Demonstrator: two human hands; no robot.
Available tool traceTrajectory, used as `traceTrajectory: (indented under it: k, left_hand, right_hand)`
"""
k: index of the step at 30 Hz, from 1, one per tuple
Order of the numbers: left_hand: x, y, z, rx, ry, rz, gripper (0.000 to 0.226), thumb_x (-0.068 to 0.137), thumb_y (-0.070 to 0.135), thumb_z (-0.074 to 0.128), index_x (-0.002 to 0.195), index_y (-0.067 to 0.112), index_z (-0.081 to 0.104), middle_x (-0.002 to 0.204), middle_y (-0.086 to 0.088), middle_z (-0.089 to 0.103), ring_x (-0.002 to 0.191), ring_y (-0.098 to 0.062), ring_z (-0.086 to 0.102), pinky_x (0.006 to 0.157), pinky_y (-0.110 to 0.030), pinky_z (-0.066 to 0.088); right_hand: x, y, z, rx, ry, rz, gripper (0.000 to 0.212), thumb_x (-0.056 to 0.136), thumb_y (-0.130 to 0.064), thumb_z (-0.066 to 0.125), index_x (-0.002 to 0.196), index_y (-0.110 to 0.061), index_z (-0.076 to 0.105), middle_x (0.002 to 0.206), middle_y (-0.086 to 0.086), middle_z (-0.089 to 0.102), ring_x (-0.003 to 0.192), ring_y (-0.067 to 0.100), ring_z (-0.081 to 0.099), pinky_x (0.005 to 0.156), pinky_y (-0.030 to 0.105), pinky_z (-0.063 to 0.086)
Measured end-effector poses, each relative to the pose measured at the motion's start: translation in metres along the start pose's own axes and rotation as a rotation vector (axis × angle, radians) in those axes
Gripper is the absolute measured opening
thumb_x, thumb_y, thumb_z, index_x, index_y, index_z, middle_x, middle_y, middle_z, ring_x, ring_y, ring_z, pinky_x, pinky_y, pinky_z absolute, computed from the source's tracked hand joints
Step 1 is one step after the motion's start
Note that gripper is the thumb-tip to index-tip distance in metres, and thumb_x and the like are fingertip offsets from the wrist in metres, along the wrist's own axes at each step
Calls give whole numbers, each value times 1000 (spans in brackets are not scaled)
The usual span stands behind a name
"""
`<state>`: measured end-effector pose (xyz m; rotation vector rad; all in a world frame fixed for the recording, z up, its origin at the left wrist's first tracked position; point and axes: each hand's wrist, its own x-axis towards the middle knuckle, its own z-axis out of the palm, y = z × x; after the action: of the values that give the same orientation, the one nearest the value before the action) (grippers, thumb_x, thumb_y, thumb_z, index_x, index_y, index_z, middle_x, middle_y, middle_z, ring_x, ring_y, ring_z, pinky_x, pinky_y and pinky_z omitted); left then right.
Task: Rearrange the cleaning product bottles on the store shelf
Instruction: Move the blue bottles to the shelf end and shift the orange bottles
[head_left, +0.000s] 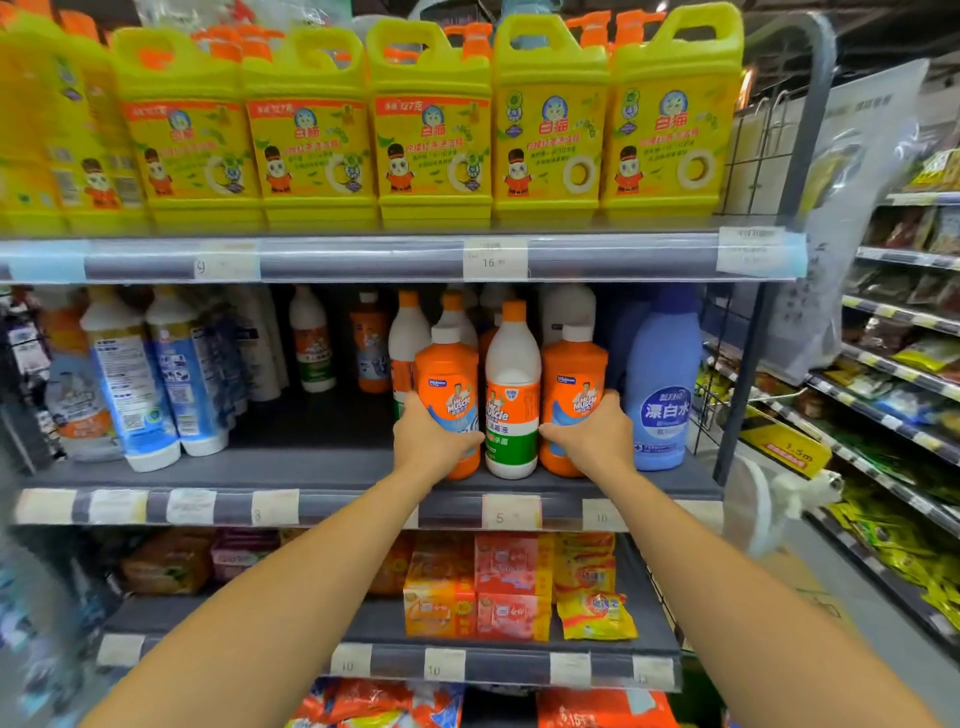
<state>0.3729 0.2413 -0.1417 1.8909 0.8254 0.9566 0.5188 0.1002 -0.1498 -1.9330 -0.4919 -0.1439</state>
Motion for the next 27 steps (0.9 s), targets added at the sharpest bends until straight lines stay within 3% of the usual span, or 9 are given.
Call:
traceTrajectory:
  k: [6, 8, 10, 13, 17, 21, 27]
  left_hand:
    - [-3, -5, -21, -61, 45, 55, 79, 54, 22, 93, 120, 19, 50, 118, -2, 63, 100, -18, 60, 87, -33, 51]
    - [-6, -5, -35, -96, 56, 99, 78, 53, 23, 93, 119, 24, 51, 112, 4, 63, 96, -13, 59, 81, -28, 48]
    - [-9, -5, -53, -119, 41, 128, 77, 51, 23, 94, 116, 29, 53, 106, 11, 62, 93, -10, 61, 76, -22, 46]
    - [-16, -9, -82, -177, -51, 120, 70, 48, 20, 95, 105, 35, 57, 103, 15, 67, 93, -8, 65, 77, -27, 52]
    - [-30, -27, -119, -282, -162, 31, 69, 41, 15, 96, 98, 33, 61, 88, 17, 74, 81, -6, 71, 70, -30, 56]
    - [-29, -47, -165, -356, -213, -47, 74, 33, 10, 96, 96, 27, 63, 85, 15, 75, 78, -10, 73, 57, -23, 56]
    - [-9, -71, -231, -372, -197, -115, 82, 26, 32, 91, 103, 23, 64, 91, 1, 77, 80, -21, 74, 66, -39, 59]
  right_hand:
    - [-17, -2, -21, 66, 110, -93, 61, 56, -32, 87, 99, -23, 44, 90, -5, 56, 79, 16, 54, 65, 26, 41]
    - [-29, -9, -34, 98, 132, -141, 61, 56, -33, 86, 102, -25, 47, 91, -11, 58, 78, 11, 55, 67, 25, 43]
    - [-44, -19, -46, 134, 122, -182, 62, 56, -34, 87, 105, -30, 49, 88, -22, 58, 76, -1, 57, 64, 16, 42]
    - [-77, -39, -51, 145, 48, -226, 63, 54, -36, 87, 105, -36, 50, 88, -29, 58, 76, -17, 56, 57, 3, 38]
    - [-122, -66, -24, 153, -143, -235, 57, 53, -35, 88, 98, -41, 53, 88, -27, 62, 81, -20, 56, 58, -1, 41]
    - [-149, -93, 22, 187, -302, -189, 54, 52, -35, 88, 96, -42, 56, 87, -27, 66, 83, -15, 60, 57, 3, 44]
    - [-151, -132, 87, 205, -386, -156, 46, 57, -38, 86, 95, -37, 61, 88, -21, 69, 79, -9, 63, 65, 14, 48]
